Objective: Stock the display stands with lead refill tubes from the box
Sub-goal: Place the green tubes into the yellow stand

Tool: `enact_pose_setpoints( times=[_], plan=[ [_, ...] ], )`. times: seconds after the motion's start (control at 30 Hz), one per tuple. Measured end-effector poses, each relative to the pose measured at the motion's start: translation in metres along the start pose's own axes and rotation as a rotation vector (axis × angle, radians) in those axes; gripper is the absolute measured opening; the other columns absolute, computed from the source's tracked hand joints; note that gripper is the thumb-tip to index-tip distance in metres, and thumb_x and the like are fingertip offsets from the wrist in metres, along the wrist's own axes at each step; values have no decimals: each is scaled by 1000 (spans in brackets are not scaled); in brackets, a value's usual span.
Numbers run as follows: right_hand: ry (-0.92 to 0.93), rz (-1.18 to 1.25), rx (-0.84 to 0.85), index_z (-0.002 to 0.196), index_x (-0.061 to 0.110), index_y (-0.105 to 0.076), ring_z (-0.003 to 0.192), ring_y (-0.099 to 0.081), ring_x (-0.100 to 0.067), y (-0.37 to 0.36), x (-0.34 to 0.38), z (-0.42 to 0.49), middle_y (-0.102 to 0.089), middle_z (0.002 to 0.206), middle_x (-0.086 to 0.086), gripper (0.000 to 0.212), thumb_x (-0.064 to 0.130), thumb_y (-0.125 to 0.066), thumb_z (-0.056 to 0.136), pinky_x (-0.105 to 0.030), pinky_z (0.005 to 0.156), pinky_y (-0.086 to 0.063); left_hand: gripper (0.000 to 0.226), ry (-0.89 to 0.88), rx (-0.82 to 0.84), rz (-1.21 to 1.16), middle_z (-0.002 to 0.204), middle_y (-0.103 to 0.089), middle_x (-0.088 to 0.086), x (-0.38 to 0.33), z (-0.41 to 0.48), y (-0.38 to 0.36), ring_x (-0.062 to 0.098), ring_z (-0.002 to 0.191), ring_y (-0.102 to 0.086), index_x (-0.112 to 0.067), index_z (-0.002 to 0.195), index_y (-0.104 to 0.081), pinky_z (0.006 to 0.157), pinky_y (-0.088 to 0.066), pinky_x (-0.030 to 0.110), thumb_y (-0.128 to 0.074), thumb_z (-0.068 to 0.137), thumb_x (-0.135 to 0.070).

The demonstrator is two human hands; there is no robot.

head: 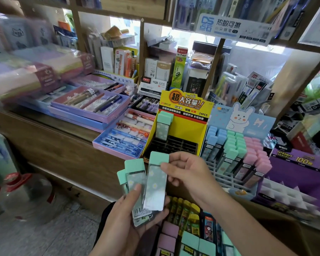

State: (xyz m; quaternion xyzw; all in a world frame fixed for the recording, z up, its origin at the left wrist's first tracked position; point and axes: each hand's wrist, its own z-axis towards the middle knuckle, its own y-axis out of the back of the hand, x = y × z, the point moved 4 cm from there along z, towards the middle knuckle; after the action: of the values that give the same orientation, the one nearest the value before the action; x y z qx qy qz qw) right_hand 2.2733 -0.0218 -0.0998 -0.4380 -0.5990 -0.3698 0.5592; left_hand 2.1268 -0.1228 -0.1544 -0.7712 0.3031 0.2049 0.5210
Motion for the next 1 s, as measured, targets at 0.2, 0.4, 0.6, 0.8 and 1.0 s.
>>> enact_pose_setpoints(
  times=[0.2, 0.4, 0.6, 0.8, 1.0],
  plan=[
    [79, -15, -151, 98, 11, -72, 64, -63, -15, 24, 29, 28, -75, 77, -7, 14, 9, -80, 87, -23, 55, -52, 52, 9, -22, -41, 117, -71, 27, 4, 5, 3, 41, 106, -71, -5, 122, -68, 75, -62, 49, -71, 75, -28],
    [211, -182, -285, 97, 13, -68, 68, -71, -16, 34, 50, 58, -75, 73, -5, 10, 11, -76, 92, -23, 63, -59, 40, -18, -33, -8, 110, -73, 27, 1, 3, 3, 35, 98, -75, -10, 101, -79, 72, -63, 43, -75, 67, -31],
    [307, -324, -316, 93, 17, -65, 66, -72, -16, 27, 61, 82, -74, 80, -13, 12, 8, -72, 95, -20, 63, -59, 40, -28, -5, -5, 106, -73, 30, -1, 2, 2, 33, 84, -76, -7, 101, -79, 71, -62, 41, -76, 68, -29],
    [346, -465, -312, 99, 15, -67, 75, -74, -24, 22, 55, 94, -74, 85, -10, 9, 8, -71, 95, -31, 72, -65, 41, -26, 2, -5, 103, -73, 30, -2, 3, 1, 34, 82, -75, -5, 101, -78, 71, -62, 41, -77, 67, -28],
    [368, -535, -275, 98, 26, -66, 77, -74, -19, 20, 53, 95, -73, 86, -5, 18, 9, -72, 95, -29, 72, -64, 37, -28, -8, 13, 105, -73, 31, -1, 4, 2, 33, 84, -76, -7, 102, -78, 72, -62, 41, -76, 71, -28]
  ],
)
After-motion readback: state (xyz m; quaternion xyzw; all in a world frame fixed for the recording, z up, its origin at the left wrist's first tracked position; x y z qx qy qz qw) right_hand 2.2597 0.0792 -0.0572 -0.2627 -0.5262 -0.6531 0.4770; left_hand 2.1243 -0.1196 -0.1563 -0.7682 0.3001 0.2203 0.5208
